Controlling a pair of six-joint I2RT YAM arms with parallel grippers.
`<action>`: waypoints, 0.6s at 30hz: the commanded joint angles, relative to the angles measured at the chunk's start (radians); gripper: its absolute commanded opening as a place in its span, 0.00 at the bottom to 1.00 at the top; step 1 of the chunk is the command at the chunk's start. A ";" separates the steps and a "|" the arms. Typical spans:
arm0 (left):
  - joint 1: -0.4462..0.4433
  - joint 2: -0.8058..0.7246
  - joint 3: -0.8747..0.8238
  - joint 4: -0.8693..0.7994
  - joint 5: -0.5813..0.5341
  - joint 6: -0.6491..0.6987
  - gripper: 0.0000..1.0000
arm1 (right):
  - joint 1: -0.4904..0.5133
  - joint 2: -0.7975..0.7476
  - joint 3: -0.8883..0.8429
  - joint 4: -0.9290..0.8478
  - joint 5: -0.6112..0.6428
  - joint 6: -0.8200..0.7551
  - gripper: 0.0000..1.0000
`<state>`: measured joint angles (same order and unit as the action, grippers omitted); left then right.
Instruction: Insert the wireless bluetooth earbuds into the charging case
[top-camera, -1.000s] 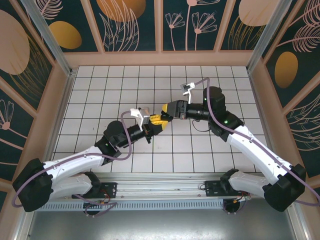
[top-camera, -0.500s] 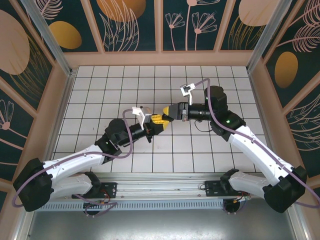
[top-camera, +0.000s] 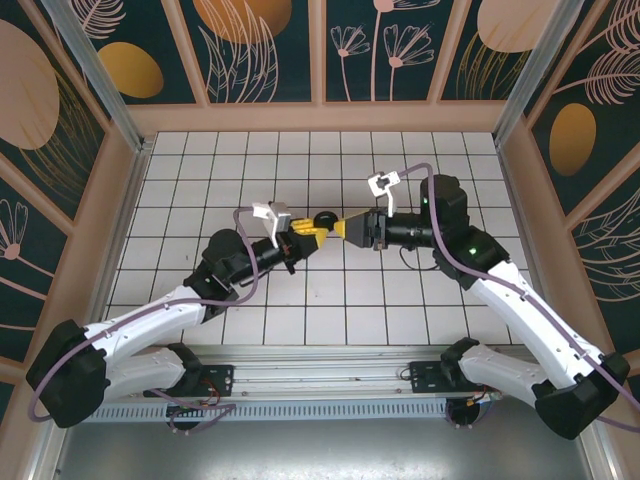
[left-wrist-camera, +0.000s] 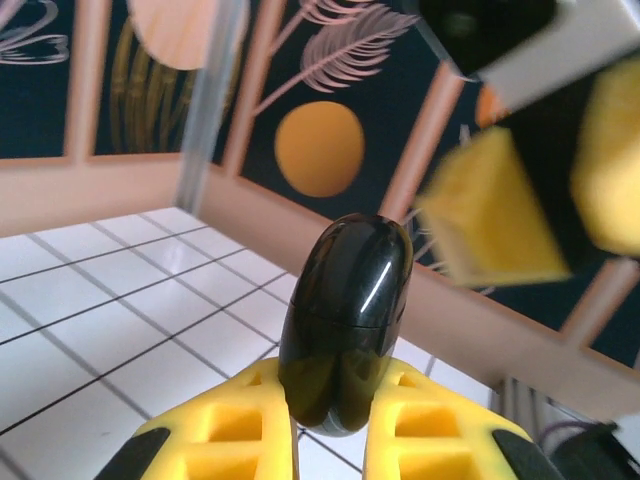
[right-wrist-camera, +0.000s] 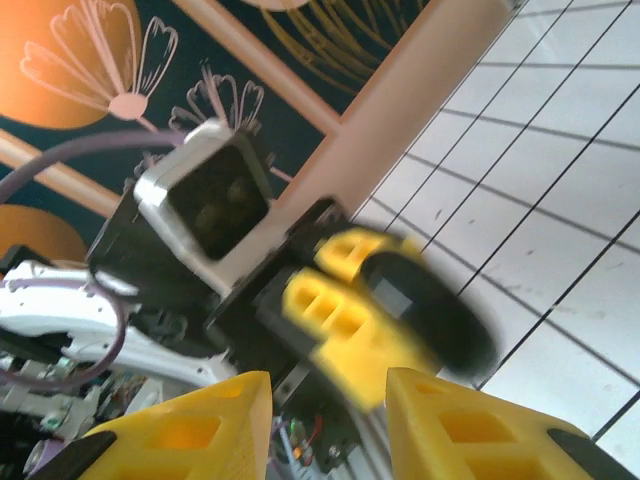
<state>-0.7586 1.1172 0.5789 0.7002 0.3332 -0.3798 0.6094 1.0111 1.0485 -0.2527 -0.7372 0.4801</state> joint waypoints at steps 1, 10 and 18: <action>0.012 -0.026 0.005 -0.010 -0.068 -0.019 0.01 | 0.010 -0.020 0.027 -0.047 -0.023 -0.023 0.34; 0.021 -0.020 0.022 -0.066 -0.078 -0.012 0.01 | 0.010 -0.012 0.018 -0.118 0.109 -0.052 0.31; 0.051 0.042 0.017 -0.114 -0.099 -0.147 0.00 | -0.044 -0.034 -0.008 -0.234 0.398 -0.033 0.35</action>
<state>-0.7174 1.1301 0.5793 0.6144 0.2443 -0.4553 0.5915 0.9997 1.0485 -0.4324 -0.4690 0.4435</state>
